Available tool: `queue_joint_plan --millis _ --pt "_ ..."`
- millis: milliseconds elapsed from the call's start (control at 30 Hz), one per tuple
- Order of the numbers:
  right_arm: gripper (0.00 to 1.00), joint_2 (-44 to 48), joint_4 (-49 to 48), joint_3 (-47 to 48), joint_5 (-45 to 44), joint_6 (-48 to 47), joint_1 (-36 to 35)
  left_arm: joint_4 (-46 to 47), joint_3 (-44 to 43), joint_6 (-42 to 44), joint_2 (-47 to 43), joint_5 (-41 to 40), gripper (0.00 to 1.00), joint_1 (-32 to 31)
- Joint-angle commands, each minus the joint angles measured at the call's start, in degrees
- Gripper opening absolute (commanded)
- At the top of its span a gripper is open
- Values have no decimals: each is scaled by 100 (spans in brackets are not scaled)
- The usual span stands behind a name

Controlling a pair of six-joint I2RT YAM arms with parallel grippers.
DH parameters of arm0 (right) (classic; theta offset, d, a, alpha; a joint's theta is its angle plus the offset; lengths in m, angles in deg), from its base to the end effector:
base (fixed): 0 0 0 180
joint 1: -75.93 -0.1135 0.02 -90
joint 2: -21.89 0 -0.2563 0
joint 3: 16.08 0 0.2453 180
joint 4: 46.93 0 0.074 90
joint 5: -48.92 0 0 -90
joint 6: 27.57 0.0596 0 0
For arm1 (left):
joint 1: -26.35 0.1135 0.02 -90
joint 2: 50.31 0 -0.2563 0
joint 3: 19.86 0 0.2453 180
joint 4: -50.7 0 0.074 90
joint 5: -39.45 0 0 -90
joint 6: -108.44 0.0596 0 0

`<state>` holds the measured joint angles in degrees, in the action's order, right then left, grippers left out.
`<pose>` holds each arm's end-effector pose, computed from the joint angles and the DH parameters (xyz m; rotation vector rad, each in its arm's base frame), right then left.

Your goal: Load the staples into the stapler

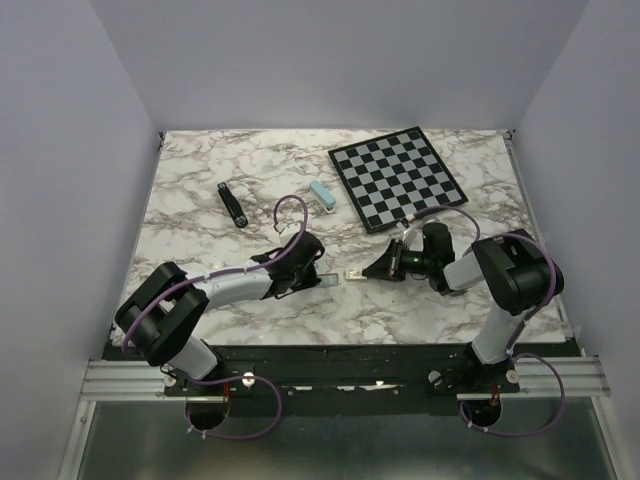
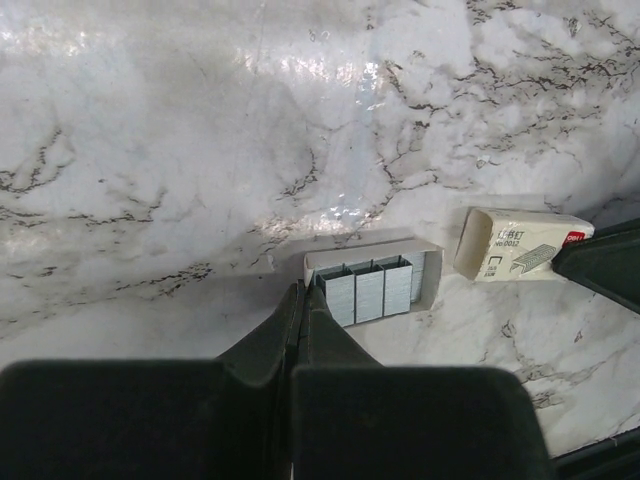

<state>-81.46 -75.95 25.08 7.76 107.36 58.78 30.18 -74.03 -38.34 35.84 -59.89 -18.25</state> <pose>0.2623 0.1279 0.0840 0.0036 2.3255 1.5086 0.2145 -0.1979 0.1339 -0.3412 2.5311 -0.5384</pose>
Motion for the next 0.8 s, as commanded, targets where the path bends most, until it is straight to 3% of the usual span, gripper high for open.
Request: queue_joint_plan --millis 0,167,367,400,567,633,700,767 --pt "2 359 266 -204 -444 -168 176 -162 -358 9 200 -24 0 -40" --pt "8 772 564 -301 -788 -370 229 -128 -622 -62 350 -76 0 -145" --pt "29 975 934 -292 -1060 -529 229 -101 -587 -229 456 -146 20 -181" --pt "35 1001 1012 -292 -1113 -546 238 -84 -543 -246 412 -173 28 -181" --pt "55 1272 1346 -284 -1324 -687 238 -189 -411 -264 175 -313 48 -163" --pt "68 1448 1654 -275 -1517 -827 229 -355 -385 -229 -80 -515 65 -146" --pt "87 1817 2083 -257 -1693 -941 238 -522 -385 -115 -430 -673 82 -41" --pt "95 2116 2374 -248 -1983 -1091 238 -830 -385 16 -703 -911 93 82"
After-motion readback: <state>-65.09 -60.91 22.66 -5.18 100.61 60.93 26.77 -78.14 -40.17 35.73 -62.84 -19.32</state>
